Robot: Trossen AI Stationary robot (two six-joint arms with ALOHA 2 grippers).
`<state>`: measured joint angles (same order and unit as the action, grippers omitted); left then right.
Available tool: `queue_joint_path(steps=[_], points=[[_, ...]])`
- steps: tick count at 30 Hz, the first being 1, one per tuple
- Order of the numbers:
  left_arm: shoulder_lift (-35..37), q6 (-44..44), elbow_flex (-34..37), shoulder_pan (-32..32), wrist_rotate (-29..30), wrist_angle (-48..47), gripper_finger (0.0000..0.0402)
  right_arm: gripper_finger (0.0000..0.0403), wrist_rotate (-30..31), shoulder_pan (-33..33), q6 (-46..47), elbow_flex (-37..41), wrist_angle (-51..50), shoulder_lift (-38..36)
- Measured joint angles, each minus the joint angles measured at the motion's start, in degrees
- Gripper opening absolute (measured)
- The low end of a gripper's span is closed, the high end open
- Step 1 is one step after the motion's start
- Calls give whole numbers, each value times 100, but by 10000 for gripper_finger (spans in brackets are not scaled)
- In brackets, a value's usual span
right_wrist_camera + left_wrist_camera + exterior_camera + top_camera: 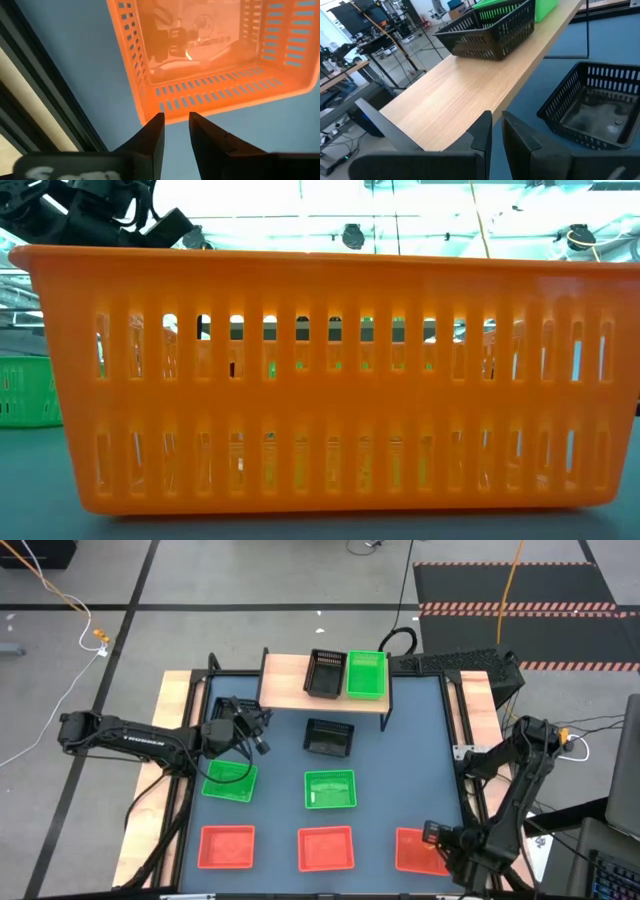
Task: Stack baskets on shelf by color
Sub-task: Put the bottom right orange bin on the shelf
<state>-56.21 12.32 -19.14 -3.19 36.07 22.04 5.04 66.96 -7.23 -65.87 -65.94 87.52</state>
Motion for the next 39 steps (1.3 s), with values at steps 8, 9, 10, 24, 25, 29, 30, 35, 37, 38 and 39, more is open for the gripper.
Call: queue_joint_path(steps=[8, 9, 10, 24, 25, 29, 30, 35, 37, 38, 39], points=[[0, 86, 0, -73, 2, 4, 47, 82, -710, -251, -211, -177, 517, 16], [0, 87, 0, -82, 2, 4, 47, 82, -778, -276, -249, -255, 599, 16], [-2, 89, 0, -93, 2, 5, 47, 82, -807, -286, -262, -336, 627, 16], [-4, 57, -4, -95, 2, 0, 47, 82, -1263, -258, -90, 243, 1653, 5], [-4, 57, -4, -95, 0, 0, 47, 82, -1338, -264, -64, 303, 1720, 5], [-4, 55, -4, -95, 2, -2, 47, 82, -1533, -291, 28, 414, 1922, 5], [-4, 57, -4, -95, 2, -3, 47, 82, -1553, -291, 34, 418, 1981, 5], [-4, 63, -4, -95, 2, -2, 47, 82, -1770, -269, 338, 407, 2270, 13], [-4, 65, -4, -95, 2, 0, 47, 82, -1879, -269, 355, 365, 2316, 20], [-4, 65, -4, -95, 2, 0, 47, 82, -1882, -269, 354, 361, 2372, 18], [-4, 65, -4, -95, 2, -1, 47, 82, -1880, -267, 328, 359, 2417, 16]])
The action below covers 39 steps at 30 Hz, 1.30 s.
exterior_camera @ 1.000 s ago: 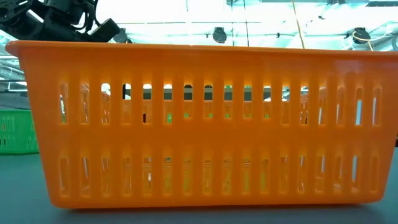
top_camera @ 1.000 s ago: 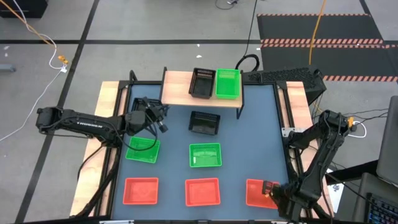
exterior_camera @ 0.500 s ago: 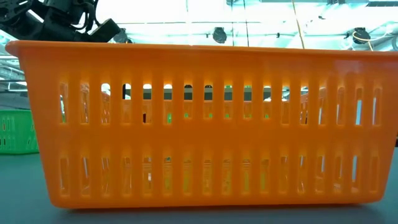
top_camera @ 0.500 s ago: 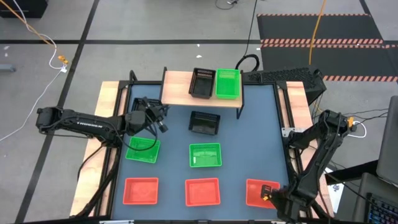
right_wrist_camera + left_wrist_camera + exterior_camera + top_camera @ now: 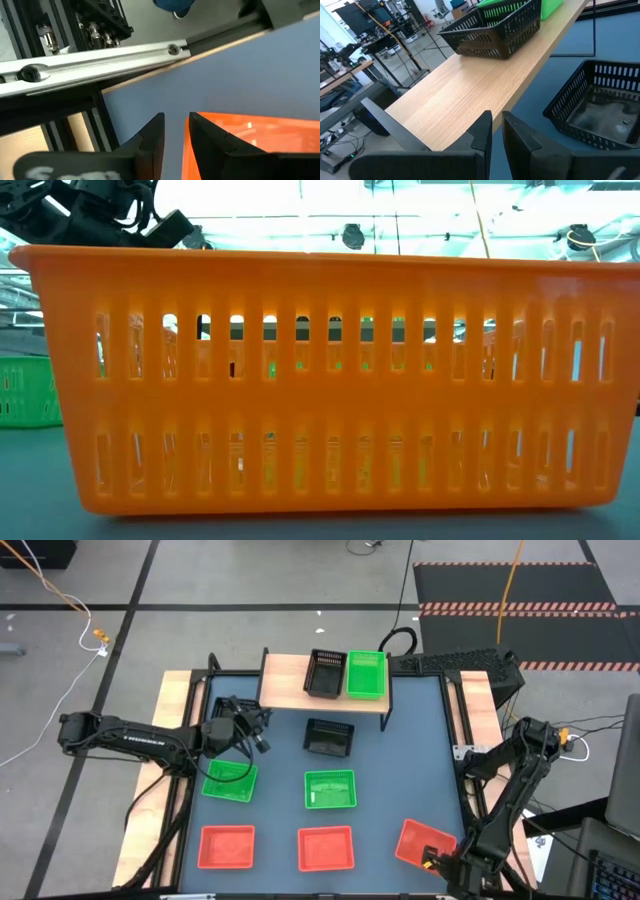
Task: Stack baskets on shelf by color
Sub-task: Put the bottom right orange bin on the shelf
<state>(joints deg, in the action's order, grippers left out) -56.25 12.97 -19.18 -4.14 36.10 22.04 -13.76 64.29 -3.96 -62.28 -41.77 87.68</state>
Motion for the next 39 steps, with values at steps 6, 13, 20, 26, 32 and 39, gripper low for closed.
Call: queue_joint_path(steps=[6, 13, 20, 26, 32, 39], points=[[0, -16, 0, 0, 0, -4, 47, 82, 189, 5, -16, -2, -84, -9], [0, -15, 0, 0, 0, -6, 47, 82, 496, -10, 343, -3, -615, -9], [0, -13, 0, -1, 0, -14, 47, 82, 456, -58, 513, 237, -642, 22], [0, 1, 0, 0, 0, -50, 47, 68, 479, -114, 567, 610, -433, 17], [0, 2, 0, 0, 2, -39, 47, 7, 1178, -417, 223, 275, -404, -31], [20, 436, 0, 0, 9, 479, 47, 3, 2490, -1288, 156, -528, -447, -304]])
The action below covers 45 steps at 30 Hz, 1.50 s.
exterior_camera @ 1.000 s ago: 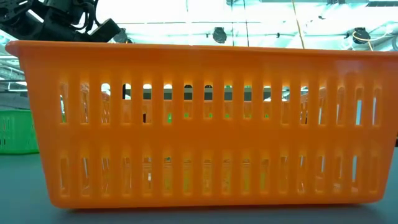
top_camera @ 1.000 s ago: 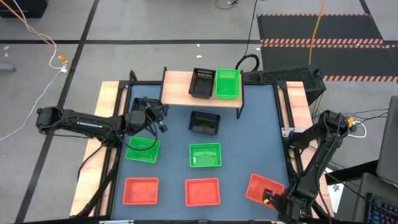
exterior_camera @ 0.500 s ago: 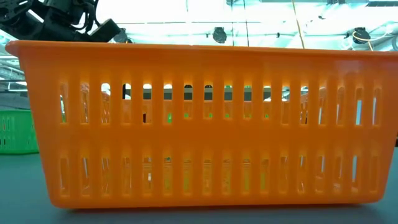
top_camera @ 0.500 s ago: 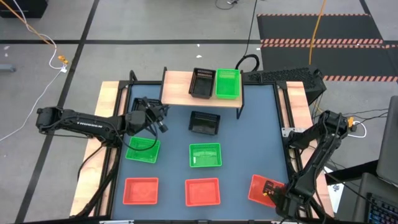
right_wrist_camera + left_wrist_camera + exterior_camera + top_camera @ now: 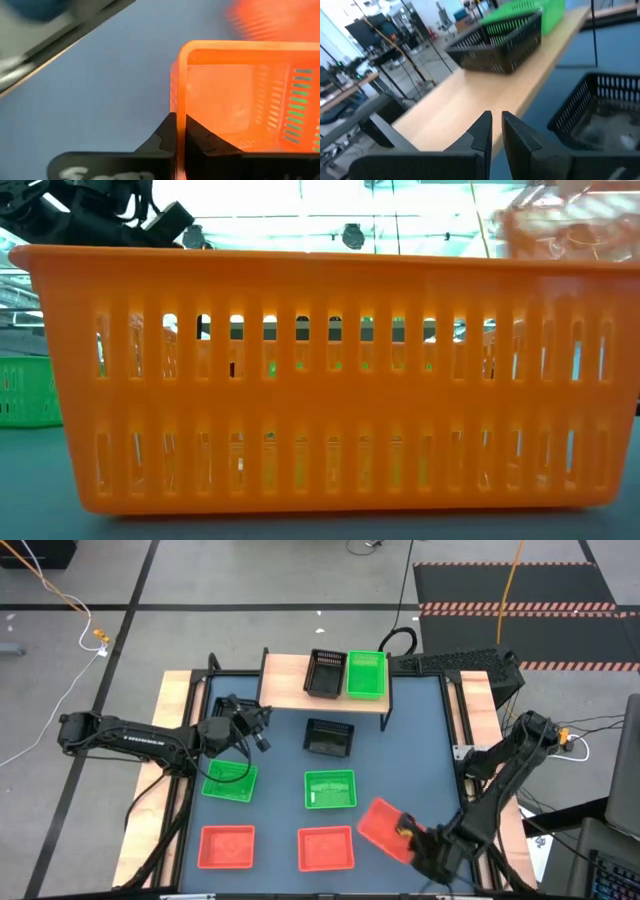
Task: Stack baskets on shelf by color
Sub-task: Put the bottom right orange bin on the shelf
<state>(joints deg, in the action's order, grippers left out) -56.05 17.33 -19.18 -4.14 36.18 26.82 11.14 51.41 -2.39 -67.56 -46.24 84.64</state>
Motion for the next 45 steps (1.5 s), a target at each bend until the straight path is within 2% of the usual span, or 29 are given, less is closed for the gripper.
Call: queue_joint_path(steps=[4, 6, 9, 14, 20, 23, 27, 31, 37, 45], points=[[118, 168, 0, 13, 7, 373, 47, 2, 837, -782, -1, -624, 48, -132], [219, 252, 0, 13, 6, 497, 47, 2, 985, -1291, -141, -1025, 166, -135], [450, 505, 0, 28, 6, 507, 47, 2, 735, -2179, -513, -1683, 523, -5], [841, 1071, 0, 63, 2, 511, 47, 1, -22, -3751, -1237, -2843, 955, 381], [1130, 831, 0, 63, -4, 157, 47, 1, -116, -5460, -1324, -4047, 1413, 1183], [1221, 554, 0, 110, -7, -216, 47, 1, -583, -6045, -1323, -4558, 1657, 1695], [1322, 134, 0, 281, -9, -559, 47, 1, -980, -6420, -1243, -5283, 1858, 2410], [1498, -99, 0, 487, -12, -650, 47, 1, -991, -6585, -1078, -5571, 1840, 2945], [1823, -154, 0, 733, -13, -625, 47, 2, -976, -6679, -604, -5500, 1610, 3222], [1902, -249, -1, 815, -10, -1188, 47, 3, -1131, -6657, -527, -4875, 2628, 3326]])
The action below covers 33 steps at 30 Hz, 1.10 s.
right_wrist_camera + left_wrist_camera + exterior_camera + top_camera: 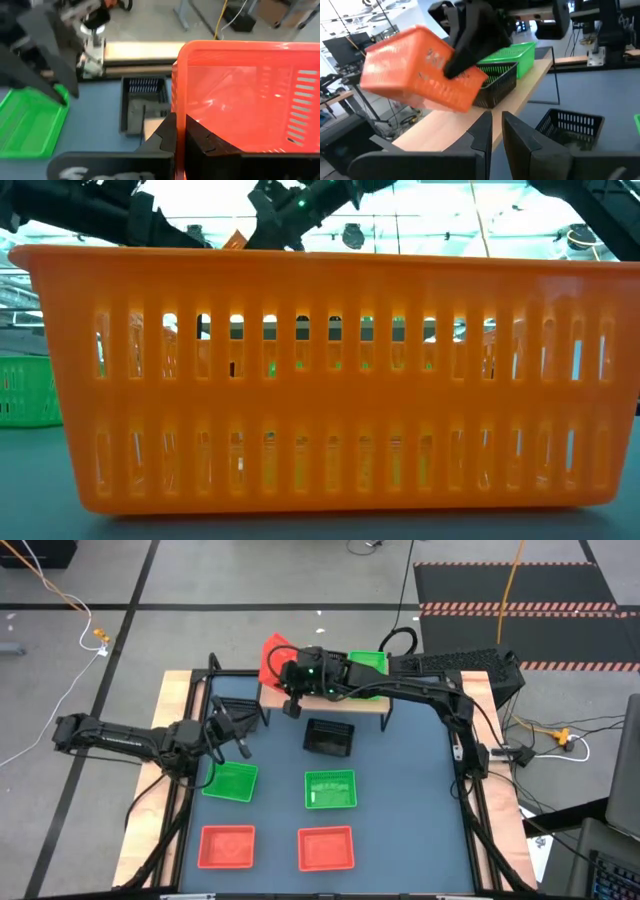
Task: Stack baskets on shelf by color
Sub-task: Put the bottom right orange bin on the shelf, then stack the right green bin on top of the green bin on the shelf
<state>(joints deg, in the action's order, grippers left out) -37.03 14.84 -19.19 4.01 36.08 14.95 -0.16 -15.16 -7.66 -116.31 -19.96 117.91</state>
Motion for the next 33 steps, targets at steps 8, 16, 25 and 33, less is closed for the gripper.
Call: queue_joint_path(steps=[8, 16, 25, 33], points=[[4, 101, -1, -18, 1, 50, 47, 3, 11, -75, -50, 700, 513, -2], [4, 319, -1, -59, 6, 355, 47, 8, 9, -90, -19, 1025, 713, 0], [4, 471, 1, -59, 6, 533, 47, 68, 33, -98, 96, 1040, 967, -66], [4, 495, -1, -59, 6, 493, 47, 104, 7, -116, -537, 1043, 699, -210]])
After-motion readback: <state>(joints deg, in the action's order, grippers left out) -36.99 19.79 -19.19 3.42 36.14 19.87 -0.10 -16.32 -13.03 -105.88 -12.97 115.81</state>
